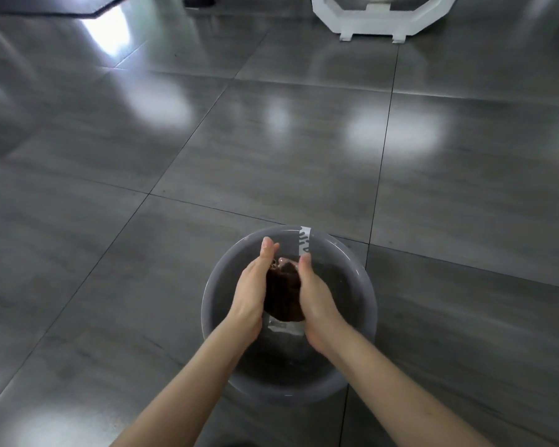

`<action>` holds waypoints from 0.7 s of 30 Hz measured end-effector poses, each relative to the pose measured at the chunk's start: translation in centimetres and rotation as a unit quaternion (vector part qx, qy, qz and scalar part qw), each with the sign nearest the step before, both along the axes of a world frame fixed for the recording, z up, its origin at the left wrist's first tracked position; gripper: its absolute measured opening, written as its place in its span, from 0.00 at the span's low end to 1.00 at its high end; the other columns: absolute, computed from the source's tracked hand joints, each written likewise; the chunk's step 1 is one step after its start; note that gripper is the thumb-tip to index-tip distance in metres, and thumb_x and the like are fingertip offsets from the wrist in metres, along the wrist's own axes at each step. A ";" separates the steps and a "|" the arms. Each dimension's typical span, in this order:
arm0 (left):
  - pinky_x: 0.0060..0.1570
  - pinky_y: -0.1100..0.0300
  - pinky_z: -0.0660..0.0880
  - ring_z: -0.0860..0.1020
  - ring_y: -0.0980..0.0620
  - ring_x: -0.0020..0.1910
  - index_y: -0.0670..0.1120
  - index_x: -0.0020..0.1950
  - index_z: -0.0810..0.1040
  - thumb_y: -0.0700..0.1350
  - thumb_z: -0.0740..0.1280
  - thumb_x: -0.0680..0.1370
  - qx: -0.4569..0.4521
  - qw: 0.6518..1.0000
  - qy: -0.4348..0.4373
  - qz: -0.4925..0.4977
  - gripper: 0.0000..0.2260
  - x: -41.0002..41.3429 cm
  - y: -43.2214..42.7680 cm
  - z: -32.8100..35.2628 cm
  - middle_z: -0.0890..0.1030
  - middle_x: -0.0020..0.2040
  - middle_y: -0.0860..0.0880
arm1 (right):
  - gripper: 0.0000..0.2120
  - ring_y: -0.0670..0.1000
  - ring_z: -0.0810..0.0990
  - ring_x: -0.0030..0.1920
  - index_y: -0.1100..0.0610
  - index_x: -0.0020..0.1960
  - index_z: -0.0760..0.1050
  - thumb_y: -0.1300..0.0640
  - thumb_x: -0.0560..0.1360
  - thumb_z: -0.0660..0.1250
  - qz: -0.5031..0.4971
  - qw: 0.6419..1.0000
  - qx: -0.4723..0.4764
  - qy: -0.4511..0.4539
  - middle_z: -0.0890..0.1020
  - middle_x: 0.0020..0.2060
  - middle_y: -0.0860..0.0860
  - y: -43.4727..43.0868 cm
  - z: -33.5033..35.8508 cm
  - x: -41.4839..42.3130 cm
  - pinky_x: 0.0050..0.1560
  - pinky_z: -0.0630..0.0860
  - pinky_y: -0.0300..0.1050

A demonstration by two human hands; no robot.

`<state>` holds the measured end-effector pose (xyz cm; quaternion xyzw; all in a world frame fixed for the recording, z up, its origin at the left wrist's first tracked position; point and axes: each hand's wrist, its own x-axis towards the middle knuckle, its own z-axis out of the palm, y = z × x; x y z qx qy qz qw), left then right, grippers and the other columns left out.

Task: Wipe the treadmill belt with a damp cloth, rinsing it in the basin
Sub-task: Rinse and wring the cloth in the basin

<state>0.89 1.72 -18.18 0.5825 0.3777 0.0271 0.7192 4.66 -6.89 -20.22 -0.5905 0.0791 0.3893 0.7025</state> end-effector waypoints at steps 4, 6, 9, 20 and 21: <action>0.49 0.58 0.74 0.78 0.56 0.46 0.56 0.40 0.76 0.65 0.51 0.78 0.069 0.996 0.031 0.049 0.19 0.4 -0.8 -0.5 0.81 0.43 0.55 | 0.19 0.44 0.79 0.51 0.46 0.48 0.76 0.42 0.81 0.48 0.004 0.968 -0.091 -0.234 0.81 0.47 0.47 0.5 -0.8 -2.0 0.57 0.75 0.46; 0.47 0.57 0.75 0.80 0.54 0.44 0.51 0.40 0.78 0.65 0.47 0.78 0.126 0.990 0.054 0.041 0.26 0.4 -1.3 -0.9 0.82 0.40 0.52 | 0.17 0.43 0.78 0.44 0.48 0.43 0.73 0.45 0.81 0.49 -0.023 0.944 -0.138 -0.298 0.80 0.41 0.46 0.5 -0.9 -2.0 0.49 0.74 0.39; 0.45 0.55 0.77 0.81 0.51 0.43 0.43 0.45 0.80 0.65 0.46 0.78 0.159 0.984 0.061 0.053 0.32 0.5 -1.5 -1.8 0.83 0.40 0.47 | 0.14 0.42 0.79 0.40 0.48 0.42 0.70 0.47 0.81 0.50 -0.043 0.927 -0.162 -0.335 0.79 0.37 0.45 0.5 -0.6 -2.0 0.43 0.73 0.36; 0.34 0.53 0.69 0.70 0.51 0.30 0.43 0.31 0.67 0.60 0.55 0.80 0.165 0.980 0.046 0.097 0.25 0.5 -1.7 -1.8 0.70 0.26 0.49 | 0.17 0.48 0.76 0.35 0.51 0.34 0.68 0.56 0.82 0.53 -0.031 0.920 -0.178 -0.348 0.75 0.31 0.47 0.9 -1.1 -1.4 0.43 0.76 0.51; 0.34 0.53 0.68 0.68 0.51 0.29 0.44 0.30 0.65 0.59 0.55 0.80 0.166 0.980 0.046 0.102 0.24 0.5 -1.8 -1.9 0.69 0.25 0.50 | 0.17 0.48 0.76 0.35 0.51 0.34 0.68 0.57 0.81 0.53 -0.027 0.919 -0.178 -0.350 0.75 0.30 0.47 0.8 -1.1 -1.3 0.43 0.76 0.50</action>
